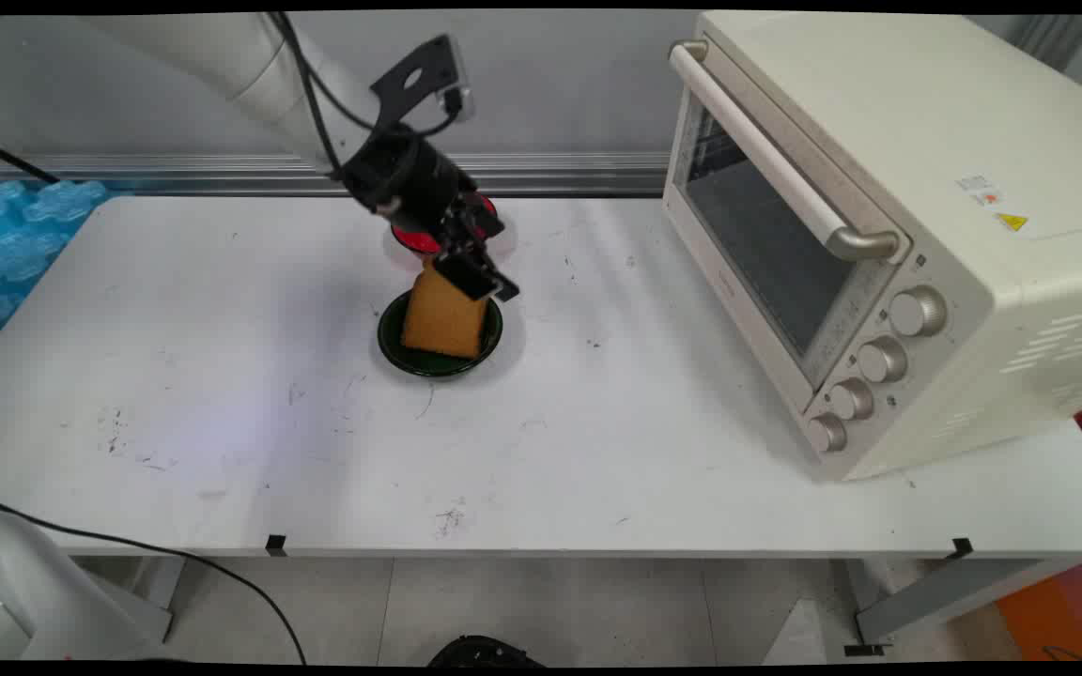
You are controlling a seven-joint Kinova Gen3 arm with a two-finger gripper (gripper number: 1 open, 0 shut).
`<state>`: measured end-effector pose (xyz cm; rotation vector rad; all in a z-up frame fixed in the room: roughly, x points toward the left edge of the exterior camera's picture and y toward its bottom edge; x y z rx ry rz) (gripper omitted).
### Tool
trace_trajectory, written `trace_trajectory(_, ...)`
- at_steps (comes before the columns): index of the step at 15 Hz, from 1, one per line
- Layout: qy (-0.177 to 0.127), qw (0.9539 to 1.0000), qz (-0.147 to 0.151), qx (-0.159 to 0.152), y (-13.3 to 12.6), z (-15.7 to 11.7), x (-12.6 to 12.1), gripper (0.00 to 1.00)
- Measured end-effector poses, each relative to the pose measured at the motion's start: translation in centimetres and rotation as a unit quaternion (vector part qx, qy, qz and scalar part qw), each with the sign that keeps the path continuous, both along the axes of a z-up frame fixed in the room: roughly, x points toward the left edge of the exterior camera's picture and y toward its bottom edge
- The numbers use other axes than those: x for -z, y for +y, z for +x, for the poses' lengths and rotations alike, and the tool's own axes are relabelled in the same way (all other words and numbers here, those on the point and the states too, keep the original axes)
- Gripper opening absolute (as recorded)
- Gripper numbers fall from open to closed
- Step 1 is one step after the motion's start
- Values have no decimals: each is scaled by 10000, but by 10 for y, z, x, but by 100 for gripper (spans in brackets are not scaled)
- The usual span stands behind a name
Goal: Open the oven
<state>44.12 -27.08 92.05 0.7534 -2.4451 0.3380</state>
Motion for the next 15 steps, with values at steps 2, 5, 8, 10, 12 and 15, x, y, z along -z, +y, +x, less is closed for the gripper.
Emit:
trace_trajectory(2,60,9999,-58,77,-9,-6,-13,100)
trace_trajectory(5,123,9997,-148,117,-22,-14,-31,100)
trace_trajectory(8,184,9996,-205,97,-32,-20,-43,100)
trace_trajectory(10,238,9994,-242,92,-39,-24,-52,100)
trace_trajectory(12,277,9992,-269,85,-45,-28,-59,100)
trace_trajectory(15,363,9988,-328,63,-54,-34,-71,100)
